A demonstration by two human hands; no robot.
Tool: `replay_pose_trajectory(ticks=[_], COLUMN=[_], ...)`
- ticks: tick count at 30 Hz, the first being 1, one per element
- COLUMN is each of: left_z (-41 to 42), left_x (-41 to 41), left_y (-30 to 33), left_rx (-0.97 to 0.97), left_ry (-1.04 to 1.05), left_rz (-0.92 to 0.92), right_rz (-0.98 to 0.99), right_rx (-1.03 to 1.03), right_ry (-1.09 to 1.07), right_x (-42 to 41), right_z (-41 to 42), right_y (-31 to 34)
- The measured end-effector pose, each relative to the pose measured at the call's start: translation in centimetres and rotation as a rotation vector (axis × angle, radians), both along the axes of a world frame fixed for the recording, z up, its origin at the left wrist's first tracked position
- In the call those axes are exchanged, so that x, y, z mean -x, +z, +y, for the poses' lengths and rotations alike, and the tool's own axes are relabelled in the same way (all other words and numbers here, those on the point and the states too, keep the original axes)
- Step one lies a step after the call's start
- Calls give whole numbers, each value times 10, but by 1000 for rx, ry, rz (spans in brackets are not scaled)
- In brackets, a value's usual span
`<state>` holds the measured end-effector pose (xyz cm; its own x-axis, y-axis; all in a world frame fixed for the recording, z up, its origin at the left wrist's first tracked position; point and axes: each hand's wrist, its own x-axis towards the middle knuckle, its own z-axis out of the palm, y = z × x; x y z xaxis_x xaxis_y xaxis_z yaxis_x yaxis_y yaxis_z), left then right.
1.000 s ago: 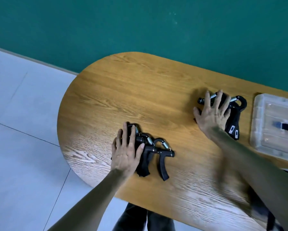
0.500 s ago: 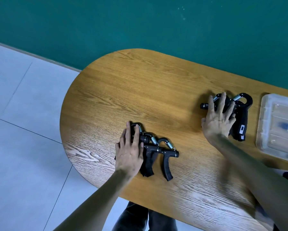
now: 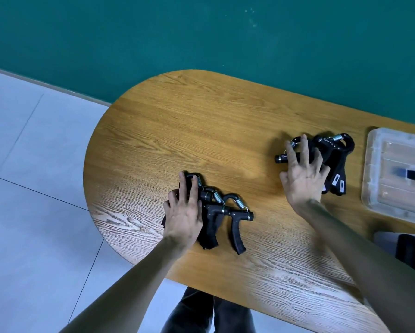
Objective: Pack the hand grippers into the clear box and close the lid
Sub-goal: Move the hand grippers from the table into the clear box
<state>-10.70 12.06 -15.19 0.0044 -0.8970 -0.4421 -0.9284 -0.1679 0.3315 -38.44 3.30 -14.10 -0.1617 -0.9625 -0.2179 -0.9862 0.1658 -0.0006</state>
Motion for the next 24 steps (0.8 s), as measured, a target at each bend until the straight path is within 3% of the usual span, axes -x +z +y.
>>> replay_pose_trajectory(ticks=[16, 24], left_z=[5, 1], left_x=[0, 35], left_y=[12, 33], left_rx=[24, 158], left_ry=[14, 139], left_rz=[72, -28], right_rz=[9, -59], right_rx=[39, 81], right_ry=[99, 93], right_x=[7, 25], right_z=[55, 80], right_y=[14, 47])
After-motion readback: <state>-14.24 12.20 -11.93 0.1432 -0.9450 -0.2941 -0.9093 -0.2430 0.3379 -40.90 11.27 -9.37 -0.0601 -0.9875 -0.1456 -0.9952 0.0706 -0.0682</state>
